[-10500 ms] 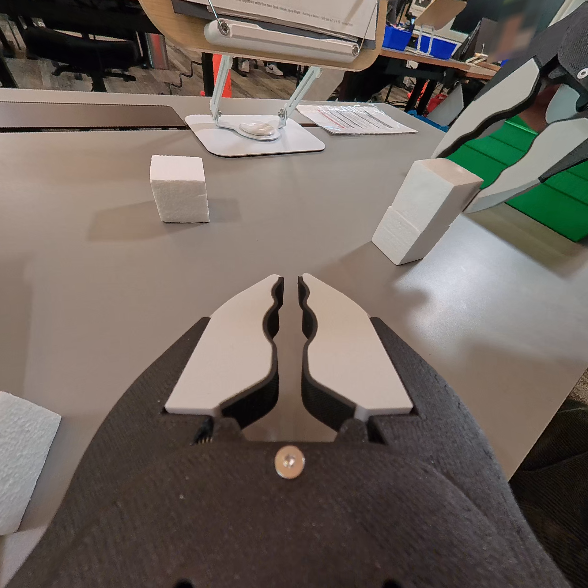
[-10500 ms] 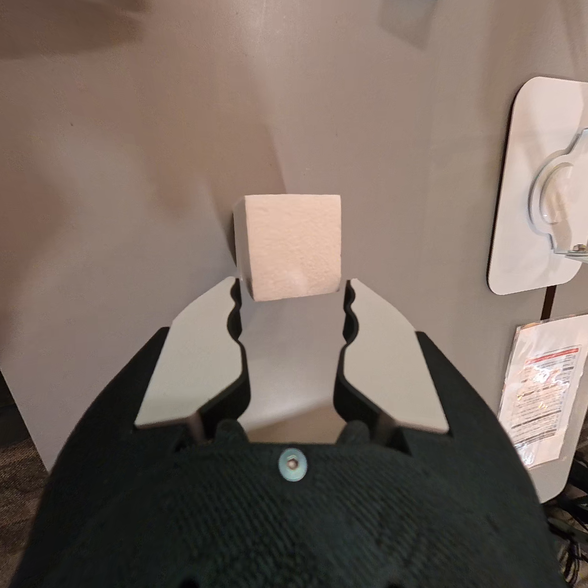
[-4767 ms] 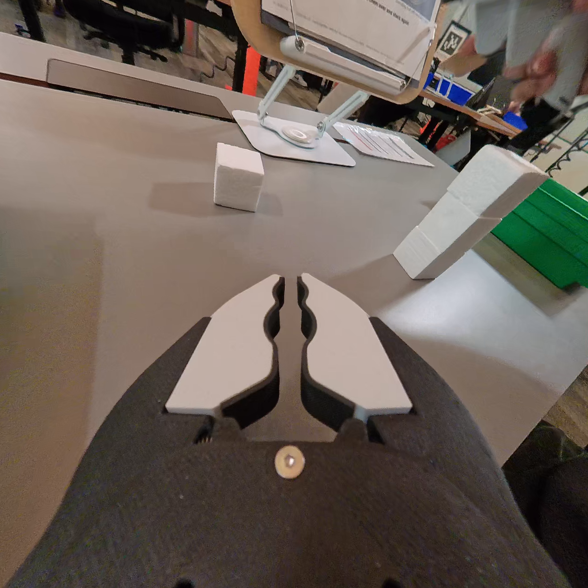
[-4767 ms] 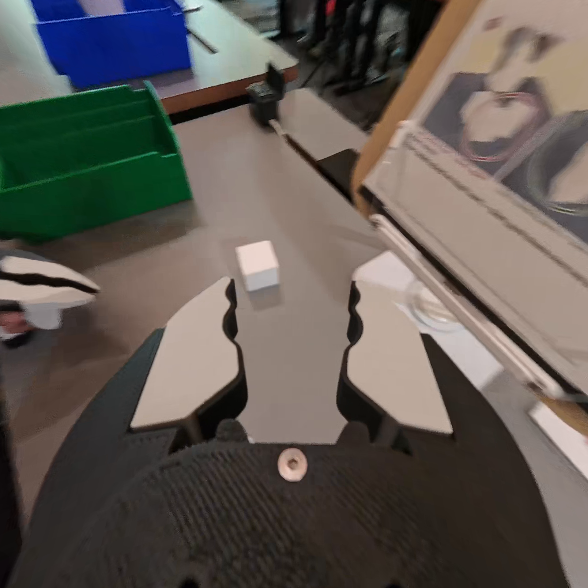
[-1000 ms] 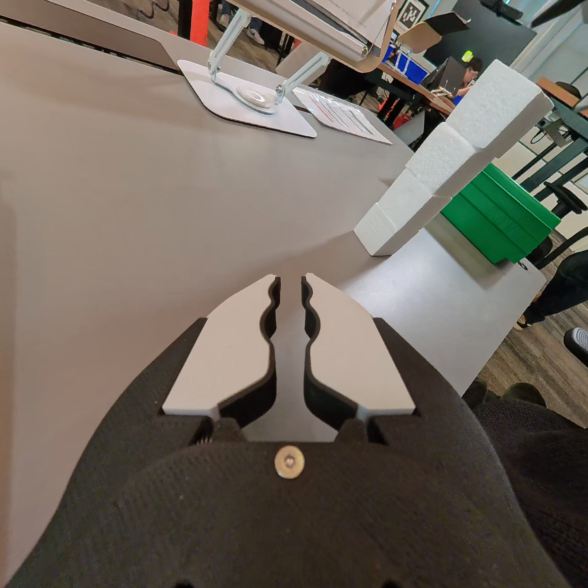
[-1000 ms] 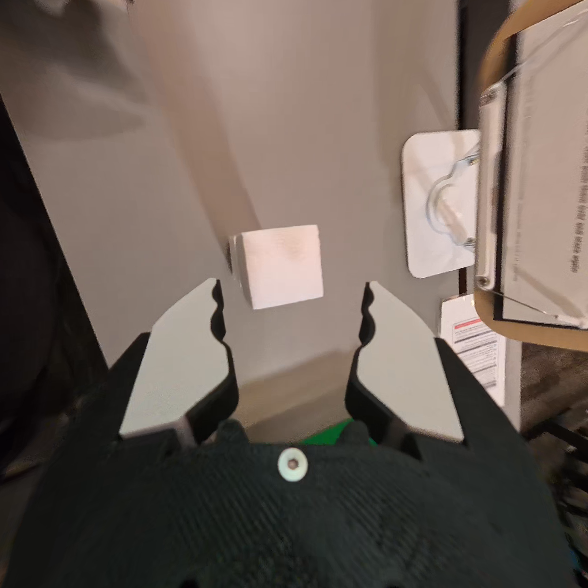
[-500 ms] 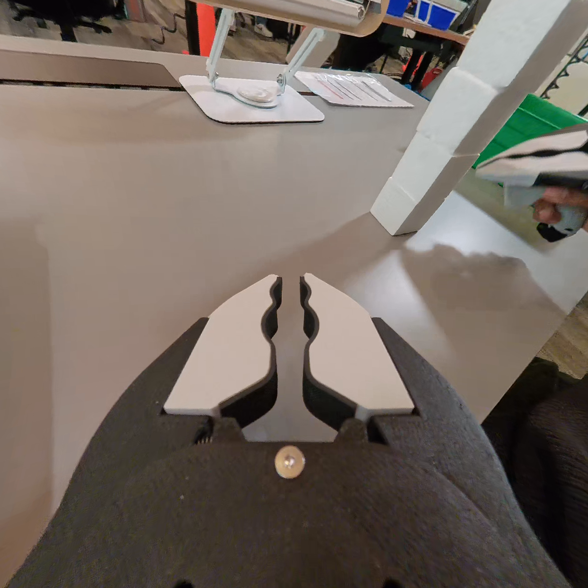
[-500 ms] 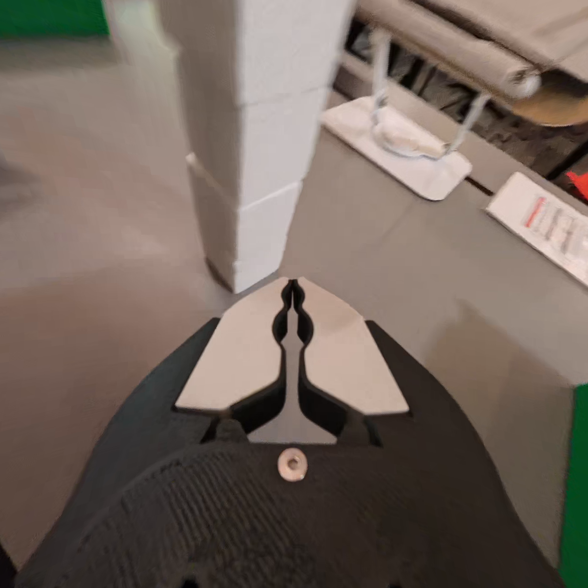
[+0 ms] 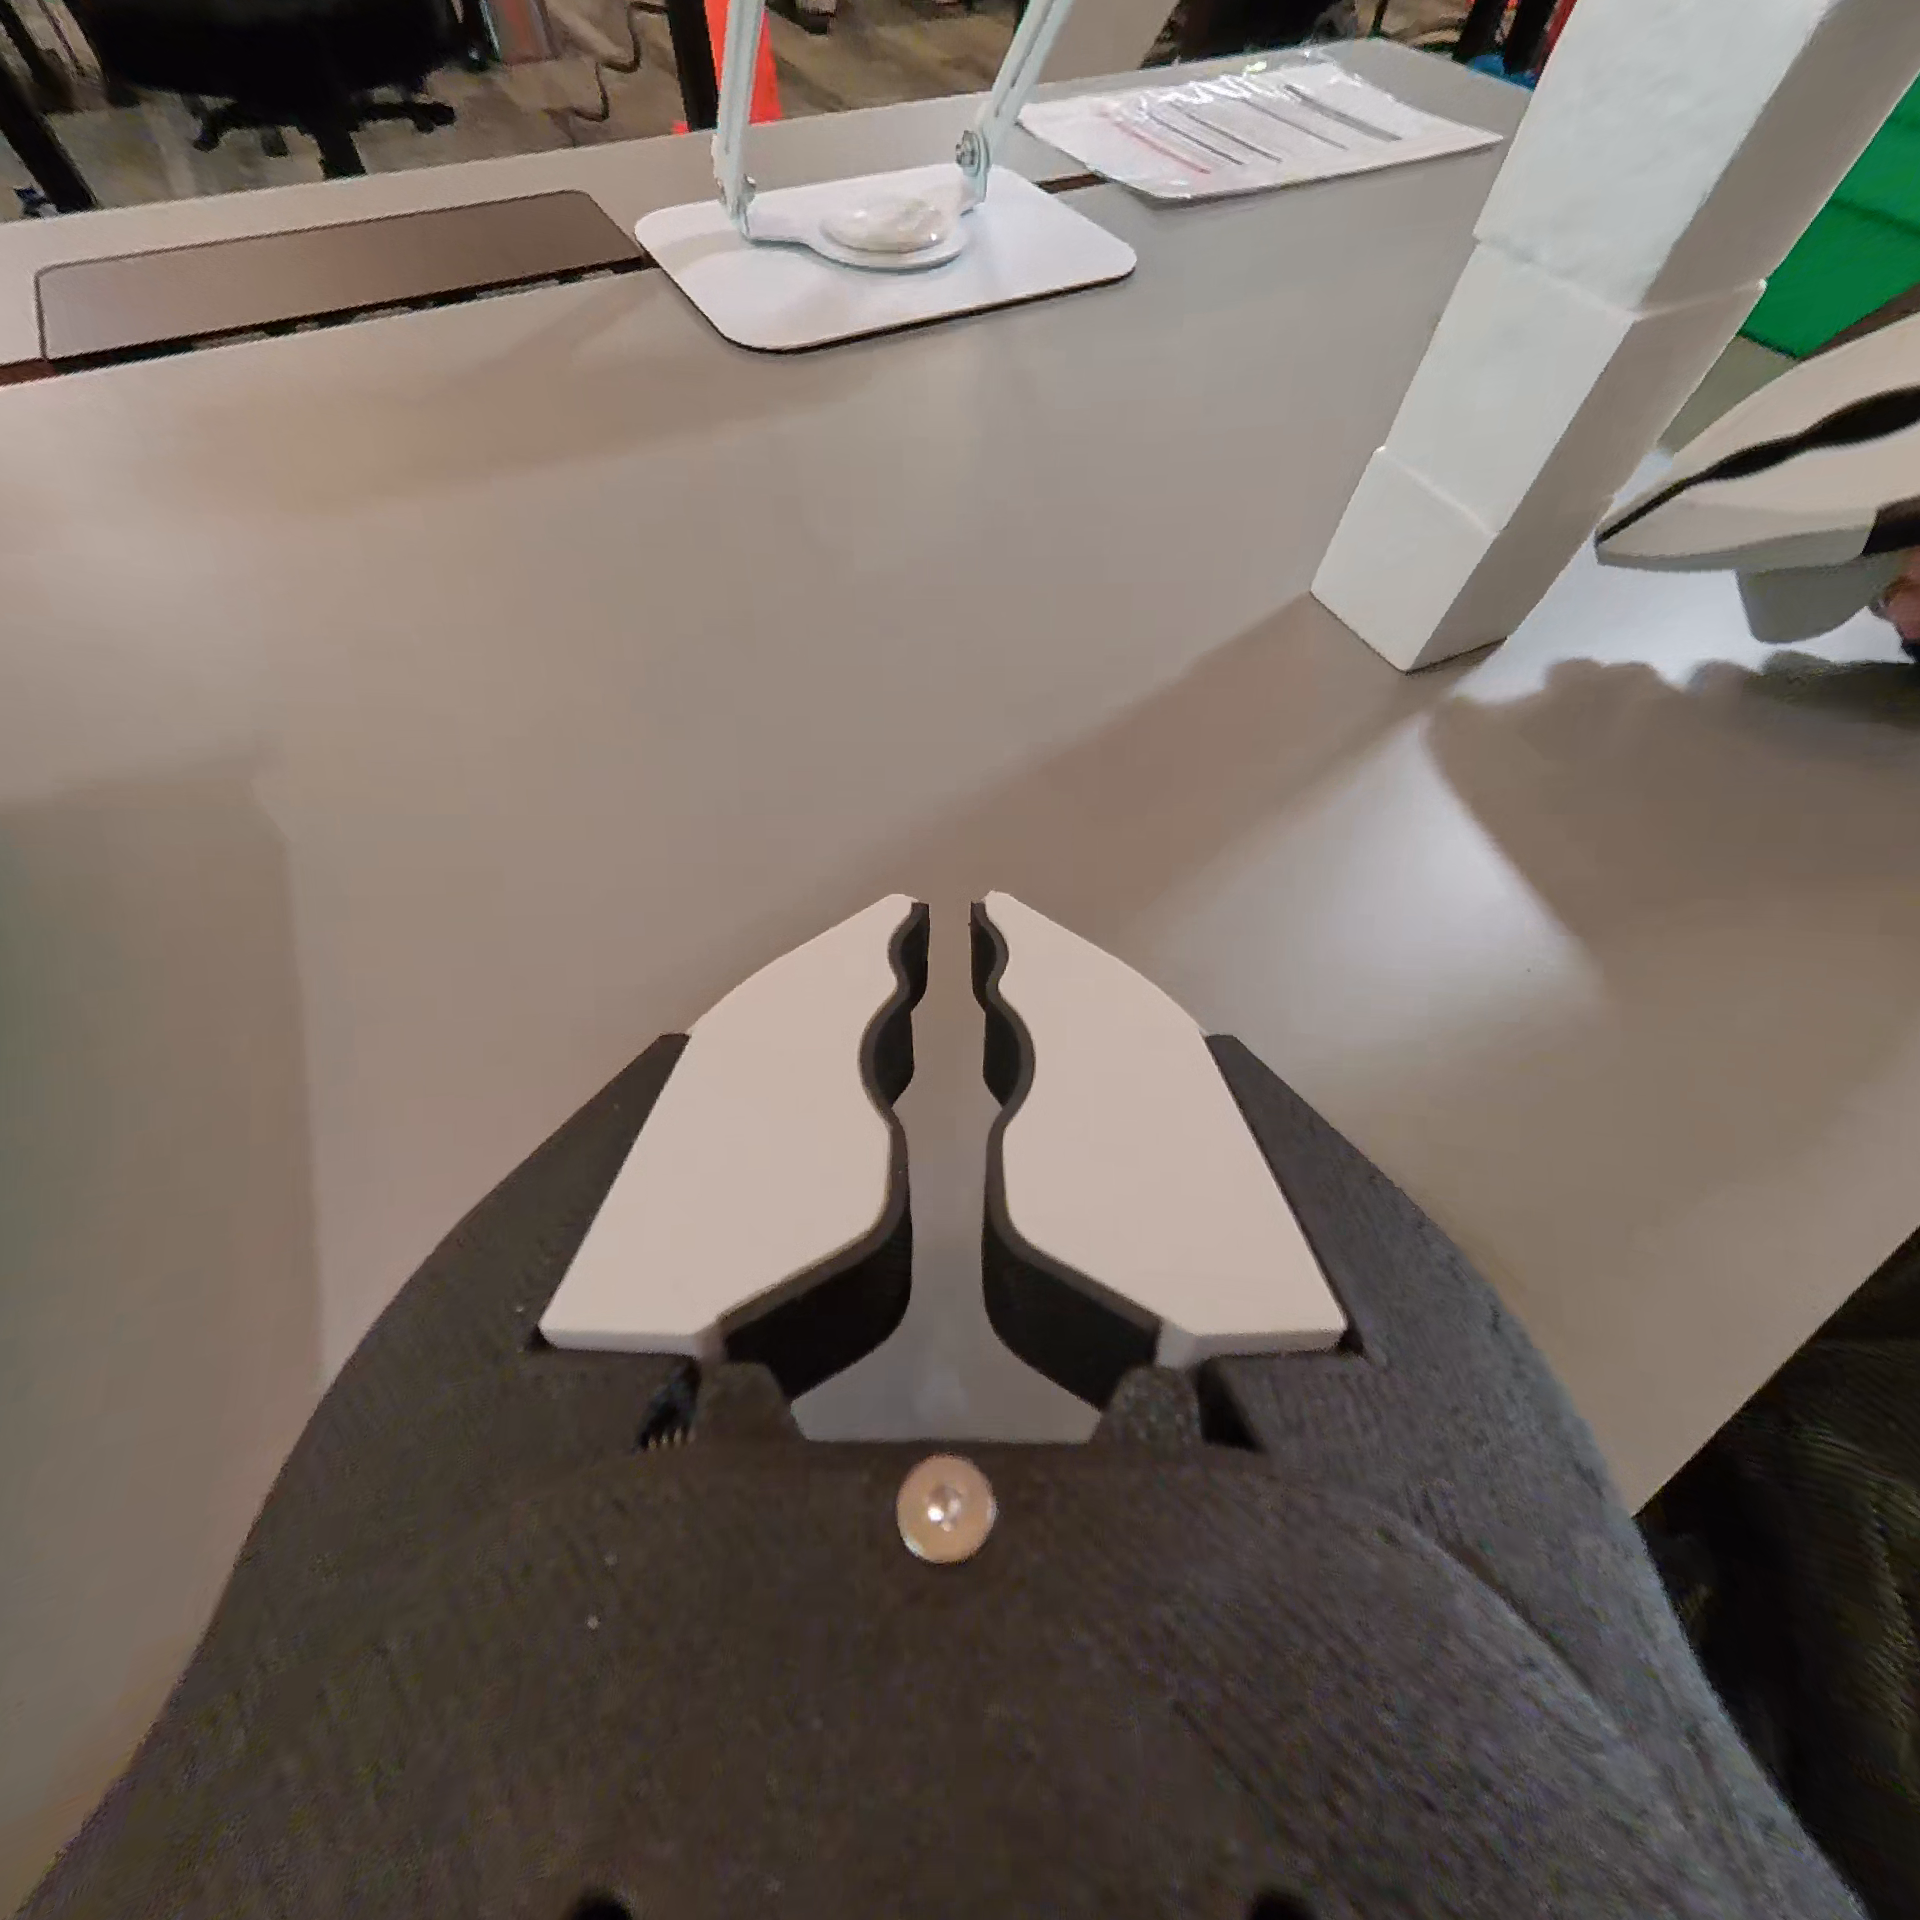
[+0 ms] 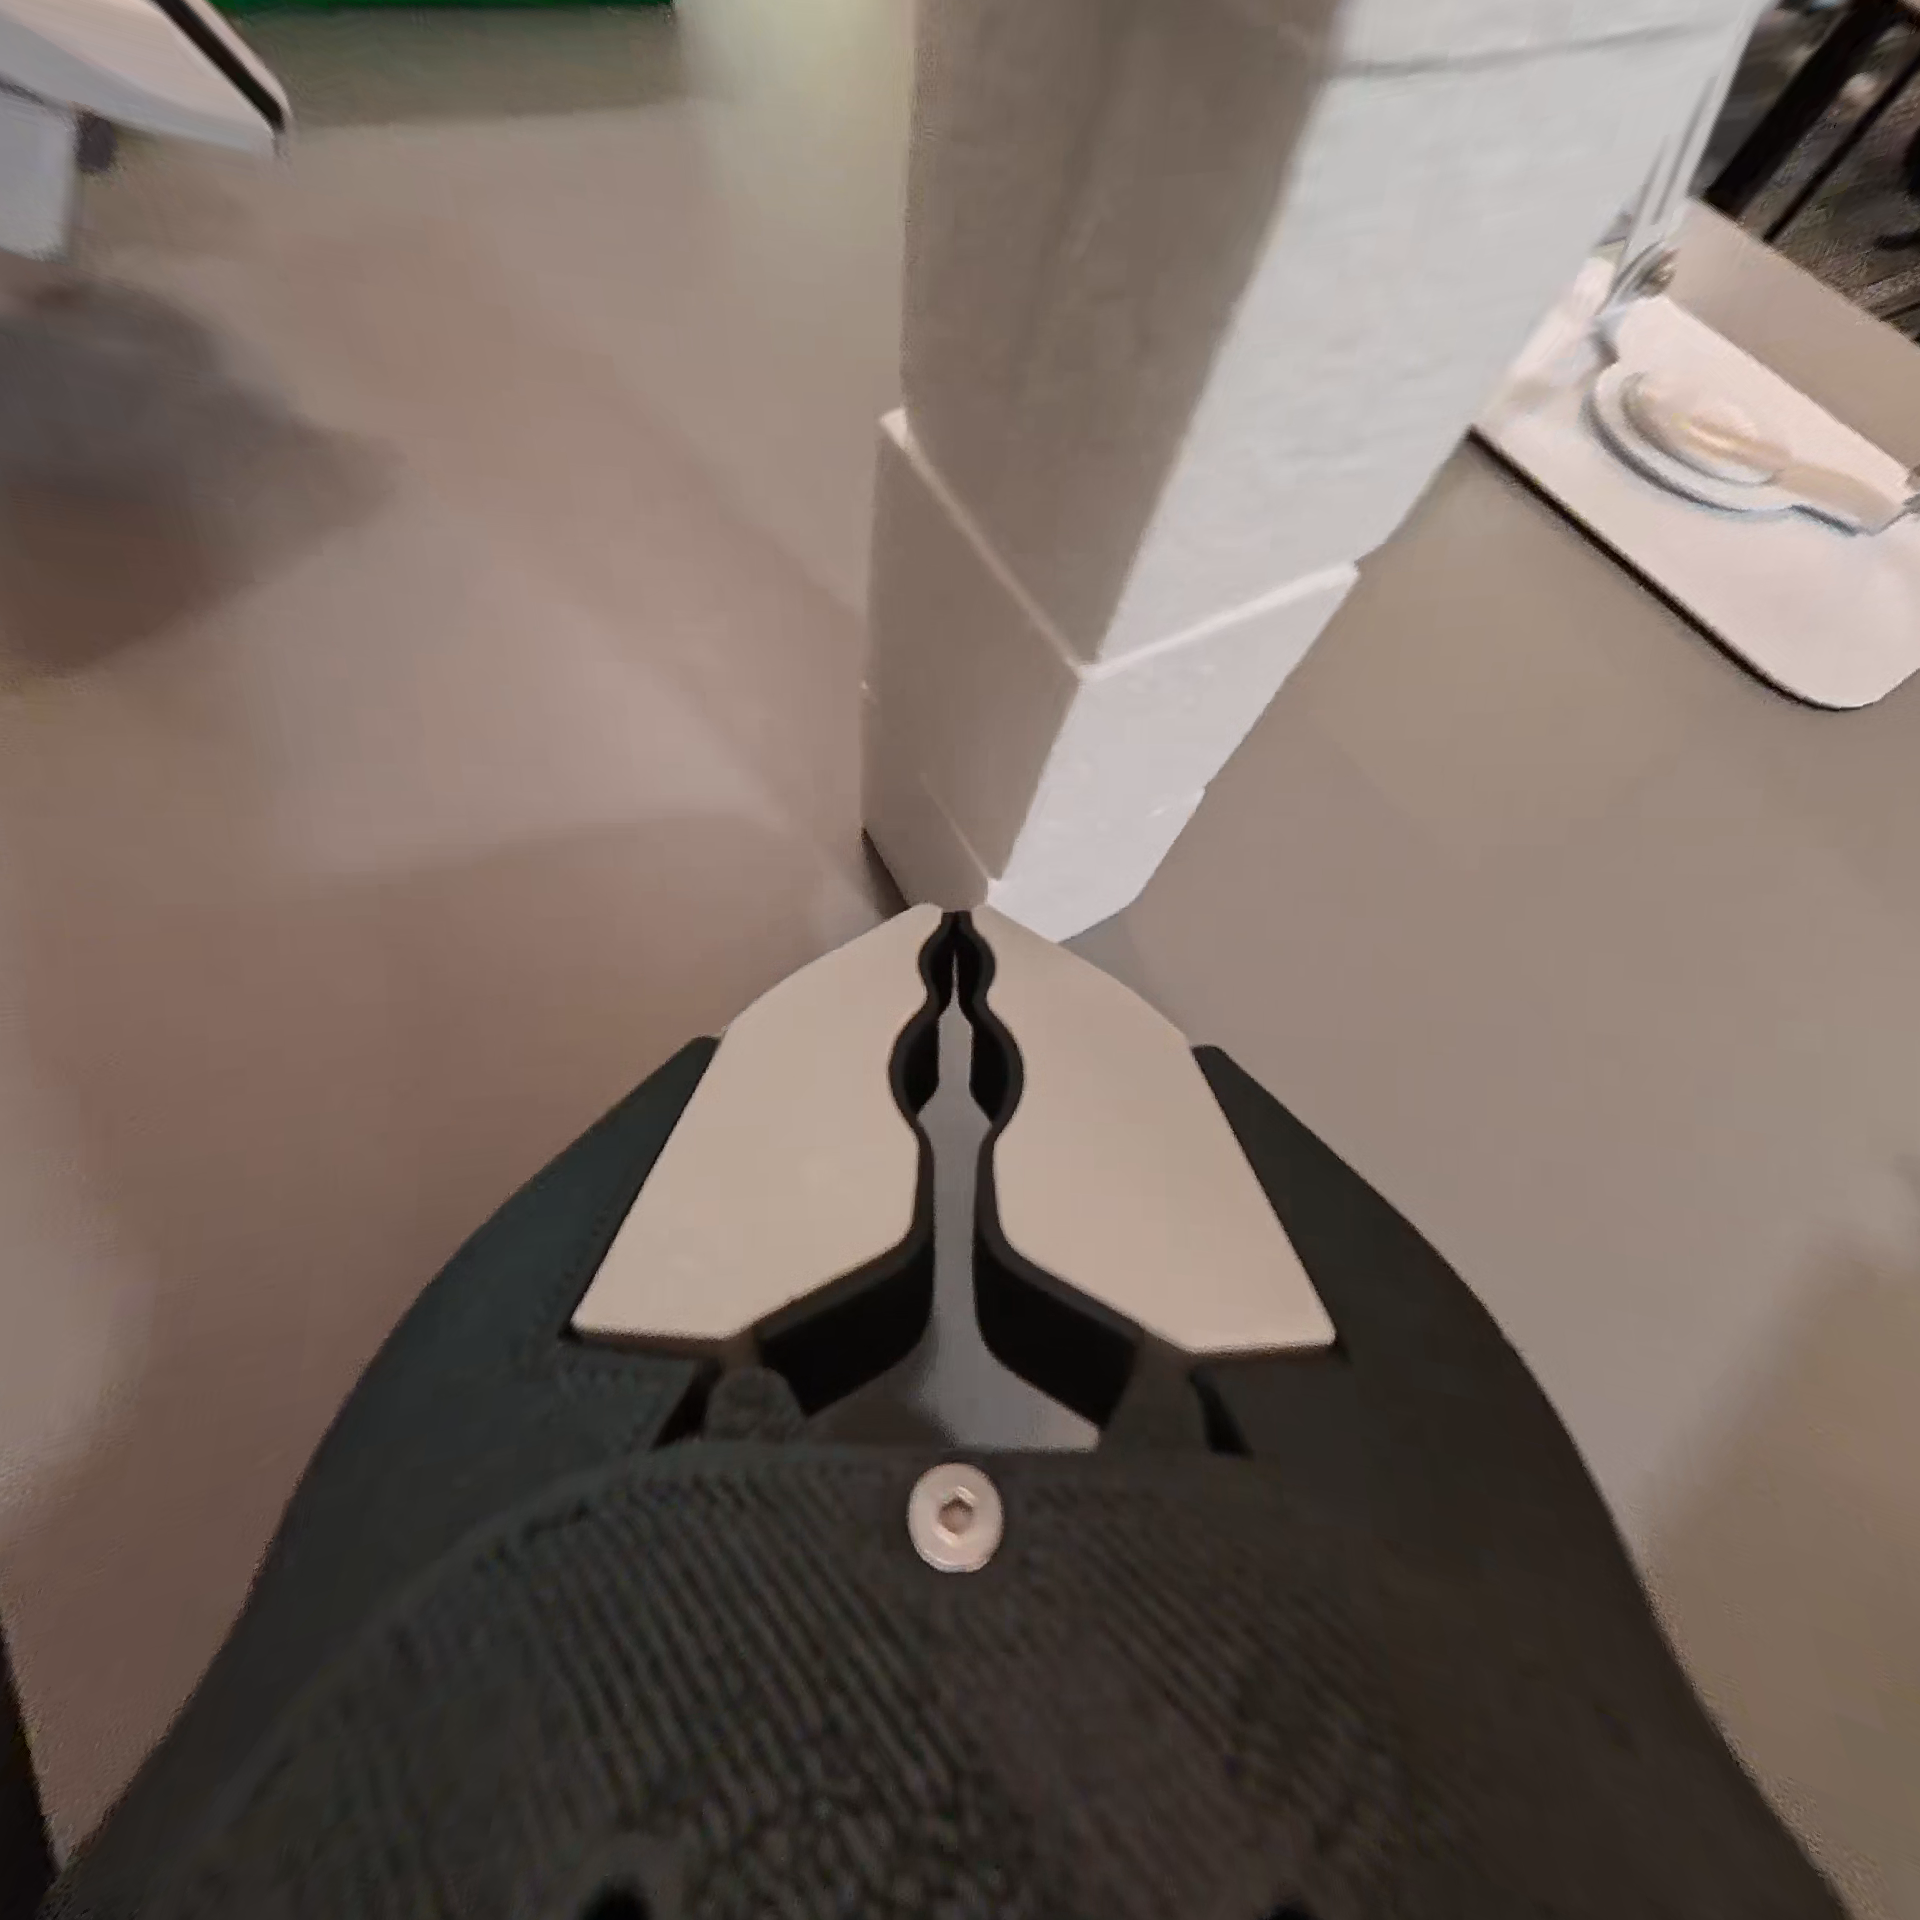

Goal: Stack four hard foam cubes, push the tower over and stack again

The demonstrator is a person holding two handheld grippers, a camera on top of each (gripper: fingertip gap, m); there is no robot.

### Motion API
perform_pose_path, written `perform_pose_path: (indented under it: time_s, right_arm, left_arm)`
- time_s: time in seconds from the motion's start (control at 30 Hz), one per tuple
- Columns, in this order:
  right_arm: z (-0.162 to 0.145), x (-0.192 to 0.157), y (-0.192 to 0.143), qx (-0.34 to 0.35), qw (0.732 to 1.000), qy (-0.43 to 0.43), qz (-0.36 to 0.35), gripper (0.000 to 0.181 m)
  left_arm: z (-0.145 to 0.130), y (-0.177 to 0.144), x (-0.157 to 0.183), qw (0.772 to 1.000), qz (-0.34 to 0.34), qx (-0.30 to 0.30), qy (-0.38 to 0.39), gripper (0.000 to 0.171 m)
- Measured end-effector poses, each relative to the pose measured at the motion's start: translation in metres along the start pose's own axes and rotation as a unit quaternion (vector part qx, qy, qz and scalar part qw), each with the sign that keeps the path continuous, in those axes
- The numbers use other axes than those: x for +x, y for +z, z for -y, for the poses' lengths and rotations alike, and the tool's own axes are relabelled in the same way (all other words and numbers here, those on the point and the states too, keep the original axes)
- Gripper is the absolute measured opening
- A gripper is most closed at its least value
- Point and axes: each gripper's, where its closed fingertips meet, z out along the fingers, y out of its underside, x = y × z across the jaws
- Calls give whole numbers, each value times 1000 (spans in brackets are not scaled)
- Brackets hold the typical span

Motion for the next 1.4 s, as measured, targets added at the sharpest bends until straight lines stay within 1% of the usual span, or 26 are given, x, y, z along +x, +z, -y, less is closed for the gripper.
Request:
perform_pose_path:
  time_s: [0.1,0.17,0.23,0.33,0.4,0.47,0.53,0.63,0.87,0.97,1.23,1.4]
  right_arm:
    - [4,9,-5,21,999,37,-2,0]
    - [1,12,-10,20,999,42,-3,0]
    - [-1,8,-13,19,999,32,5,0]
    - [2,-7,-14,27,999,12,29,0]
    - [6,-13,-10,29,999,-11,26,0]
    - [7,-16,-3,24,999,-30,21,0]
    - [2,-16,4,-3,999,-41,20,0]
    - [-3,-14,9,-24,999,-40,20,0]
    - [0,2,7,-12,1000,3,-10,0]
    - [-1,2,8,-15,1000,7,-7,0]
    - [-3,-4,10,-24,999,-24,-8,0]
    - [-1,-2,8,-18,1000,-18,-12,0]
  left_arm:
    - [-2,2,0,1000,3,-10,5,8]
    - [-2,2,1,1000,8,-11,13,8]
    - [-3,3,3,1000,11,-14,23,8]
    - [-7,7,5,999,8,-32,34,8]
    - [-10,9,9,998,-7,-44,37,10]
    - [-11,10,9,998,-13,-50,29,10]
    - [-12,11,6,998,-16,-55,9,11]
    - [-14,12,-1,998,-19,-59,-28,11]
    - [-10,8,-6,996,-28,-37,-75,11]
    - [-12,8,-3,995,-37,-44,-79,11]
    - [-14,10,1,996,-39,-53,-63,11]
    - [-13,10,1,996,-39,-52,-63,11]
